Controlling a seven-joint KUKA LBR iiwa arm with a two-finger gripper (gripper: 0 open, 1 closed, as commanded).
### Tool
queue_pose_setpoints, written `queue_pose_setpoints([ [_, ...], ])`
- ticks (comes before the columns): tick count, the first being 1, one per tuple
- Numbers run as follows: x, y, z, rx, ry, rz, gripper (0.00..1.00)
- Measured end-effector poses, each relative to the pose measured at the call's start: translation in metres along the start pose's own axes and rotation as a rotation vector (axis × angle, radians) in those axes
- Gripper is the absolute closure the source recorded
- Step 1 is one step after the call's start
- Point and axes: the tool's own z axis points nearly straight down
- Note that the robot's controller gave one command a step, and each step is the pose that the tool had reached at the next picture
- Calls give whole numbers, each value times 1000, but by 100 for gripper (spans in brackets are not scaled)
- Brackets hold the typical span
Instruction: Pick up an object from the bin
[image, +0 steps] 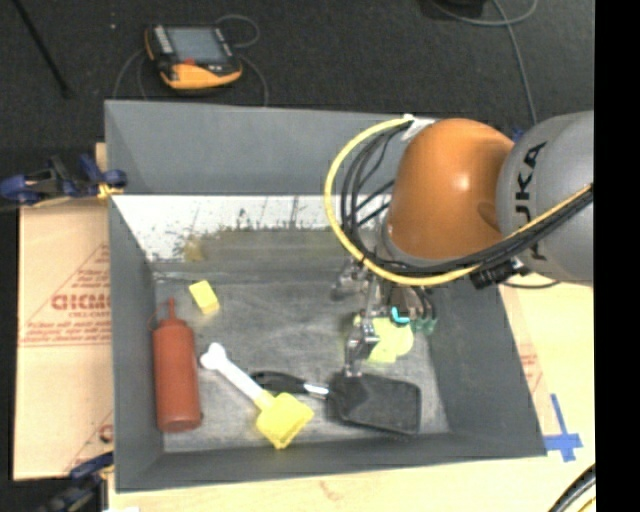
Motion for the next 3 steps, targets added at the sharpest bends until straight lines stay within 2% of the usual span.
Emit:
queue_pose_setpoints([
  [1,-2,0,-3,-1,-7,1,0],
  [2,9,-8,20,0,-12,-81,0],
  [3,31,-18,84,2,-11,-229,0],
])
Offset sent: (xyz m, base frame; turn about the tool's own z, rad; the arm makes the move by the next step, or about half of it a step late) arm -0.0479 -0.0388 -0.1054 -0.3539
